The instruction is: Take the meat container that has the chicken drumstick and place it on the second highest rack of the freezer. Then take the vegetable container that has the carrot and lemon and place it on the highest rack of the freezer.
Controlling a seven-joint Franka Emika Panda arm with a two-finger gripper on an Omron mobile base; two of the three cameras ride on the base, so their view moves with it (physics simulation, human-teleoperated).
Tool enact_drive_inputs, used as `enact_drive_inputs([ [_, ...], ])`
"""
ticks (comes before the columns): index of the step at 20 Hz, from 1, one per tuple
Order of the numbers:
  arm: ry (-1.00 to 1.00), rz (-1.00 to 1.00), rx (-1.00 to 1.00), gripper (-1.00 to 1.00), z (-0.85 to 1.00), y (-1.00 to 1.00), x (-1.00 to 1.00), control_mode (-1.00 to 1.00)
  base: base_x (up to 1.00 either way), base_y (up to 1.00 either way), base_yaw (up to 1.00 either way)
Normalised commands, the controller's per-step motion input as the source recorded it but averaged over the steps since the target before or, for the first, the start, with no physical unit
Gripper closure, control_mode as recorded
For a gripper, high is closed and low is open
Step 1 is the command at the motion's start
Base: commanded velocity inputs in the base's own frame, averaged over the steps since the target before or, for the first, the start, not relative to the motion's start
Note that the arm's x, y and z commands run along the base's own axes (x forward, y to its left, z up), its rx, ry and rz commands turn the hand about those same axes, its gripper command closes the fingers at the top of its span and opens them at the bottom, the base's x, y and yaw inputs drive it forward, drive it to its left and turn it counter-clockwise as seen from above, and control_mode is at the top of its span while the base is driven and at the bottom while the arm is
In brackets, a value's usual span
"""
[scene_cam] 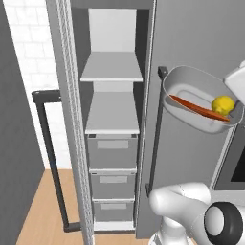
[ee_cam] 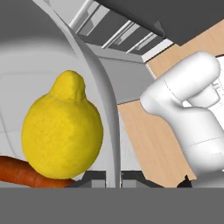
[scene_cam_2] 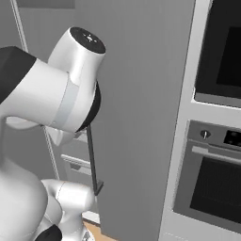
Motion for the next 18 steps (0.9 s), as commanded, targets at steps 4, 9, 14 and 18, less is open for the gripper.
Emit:
enact_drive_inputs([
  [4,0.00,0.00,0.00,1.00,0.00,0.00,0.00,1.00,-0.02,0.43,-0.19],
  [9,0.00,0.00,0.00,1.00,0.00,0.00,0.00,1.00,0.05,0.25,-0.03],
  [14,0.00,0.00,0.00,1.00,0.00,0.00,0.00,1.00,0.15,0.34,-0.14],
  [18,0.00,0.00,0.00,1.00,0.00,0.00,0.00,1.00,0.53,0.21,-0.10],
])
